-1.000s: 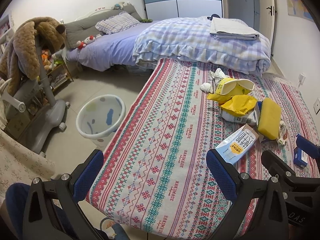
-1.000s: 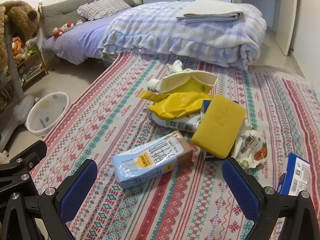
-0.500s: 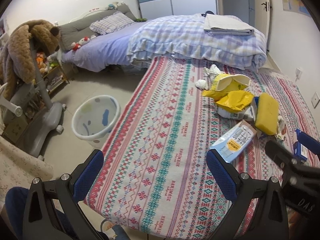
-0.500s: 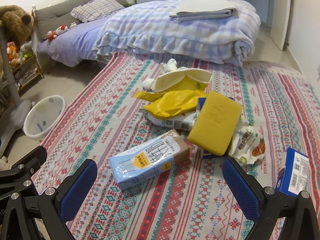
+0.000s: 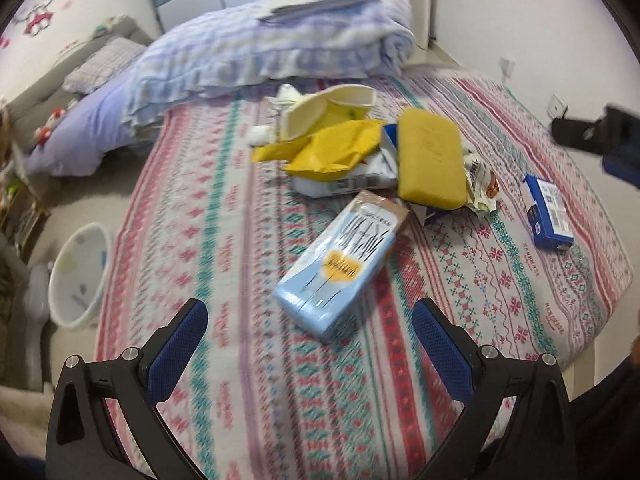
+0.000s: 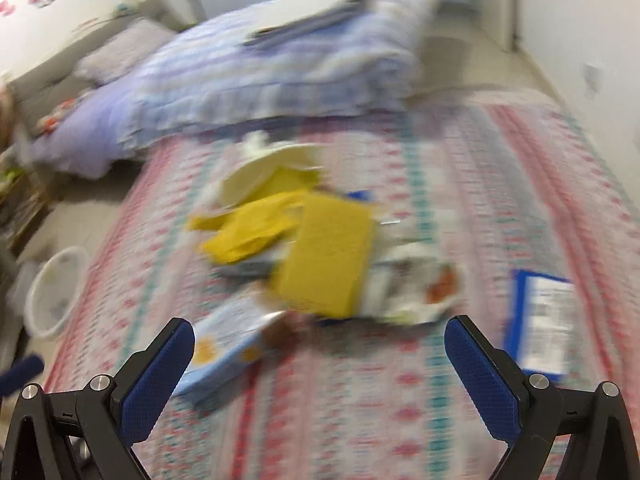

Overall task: Collect trash
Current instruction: 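Grasp the white milk carton with the left tool while the right tool grasps the blue box, then carry both items over the white bin and open the left tool to drop the carton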

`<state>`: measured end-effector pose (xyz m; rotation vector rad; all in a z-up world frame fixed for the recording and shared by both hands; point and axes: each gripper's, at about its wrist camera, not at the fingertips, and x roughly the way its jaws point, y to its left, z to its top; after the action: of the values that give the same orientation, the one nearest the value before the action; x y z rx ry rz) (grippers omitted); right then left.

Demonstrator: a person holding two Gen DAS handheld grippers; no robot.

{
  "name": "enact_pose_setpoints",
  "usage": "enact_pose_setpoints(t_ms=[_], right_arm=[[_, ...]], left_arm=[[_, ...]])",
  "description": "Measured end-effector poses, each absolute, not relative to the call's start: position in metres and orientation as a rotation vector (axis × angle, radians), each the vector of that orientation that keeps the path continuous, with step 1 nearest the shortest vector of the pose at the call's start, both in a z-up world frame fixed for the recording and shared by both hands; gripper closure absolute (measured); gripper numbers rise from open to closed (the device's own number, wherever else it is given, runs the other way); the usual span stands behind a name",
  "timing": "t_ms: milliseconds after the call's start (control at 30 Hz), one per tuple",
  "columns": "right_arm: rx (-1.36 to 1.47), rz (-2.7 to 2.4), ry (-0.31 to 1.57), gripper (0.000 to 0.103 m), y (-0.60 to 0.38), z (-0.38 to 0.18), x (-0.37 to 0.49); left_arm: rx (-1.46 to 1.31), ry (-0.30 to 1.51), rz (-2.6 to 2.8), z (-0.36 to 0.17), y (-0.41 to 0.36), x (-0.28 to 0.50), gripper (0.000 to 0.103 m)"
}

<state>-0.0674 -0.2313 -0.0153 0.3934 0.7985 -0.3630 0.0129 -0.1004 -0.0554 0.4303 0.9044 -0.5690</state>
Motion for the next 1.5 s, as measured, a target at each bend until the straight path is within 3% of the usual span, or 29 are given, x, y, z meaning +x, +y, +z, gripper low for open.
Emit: enact_pose_setpoints(t_ms=[233, 500, 567, 600, 633, 800, 833, 867, 933, 1500], right_arm=[[0.463, -0.603, 0.811, 0.000, -0.311, -0.014, -0.092], [0.639, -0.706, 0.954, 0.000, -0.356, -0.057, -0.108], [0.614, -0.728, 0.986, 0.000, -0.356, -0.064, -0.103], [0.601, -0.740, 1.001, 0.000, -0.357, -0.068, -0.099], [0.591, -0.747, 1.011, 0.000, -0.356, -0.071, -0.099], [0.550, -0.787, 1.102, 0.000, -0.358, -0.097, -0.087], [0.541, -0.788, 1.123, 0.004, -0.356, -0.104, -0.084], [0.529, -0.789, 1.139, 0.020, -0.355, -0.108, -0.082], [0.545, -0.779, 1.151, 0.040, -0.355, -0.112, -0.083], [0.292, -0.619, 0.885, 0.041, -0.252, -0.025, -0.037]], left_arm=[[0.599, 0.927, -0.620, -0.082, -0.139, 0.021, 0.001], [0.645, 1.004, -0.635, -0.112, -0.145, 0.034, 0.001], [0.598, 1.025, -0.662, -0.110, -0.139, 0.036, 0.011], [0.573, 1.038, -0.676, -0.109, -0.137, 0.037, 0.025], [0.553, 1.052, -0.680, -0.107, -0.134, 0.040, 0.033], [0.481, 1.060, -0.664, -0.100, -0.112, 0.044, 0.038], [0.455, 1.070, -0.661, -0.097, -0.107, 0.047, 0.038], [0.428, 1.078, -0.660, -0.093, -0.101, 0.048, 0.038], [0.390, 1.080, -0.645, -0.086, -0.090, 0.051, 0.038], [0.148, 1.019, -0.340, -0.009, 0.045, 0.100, 0.038]])
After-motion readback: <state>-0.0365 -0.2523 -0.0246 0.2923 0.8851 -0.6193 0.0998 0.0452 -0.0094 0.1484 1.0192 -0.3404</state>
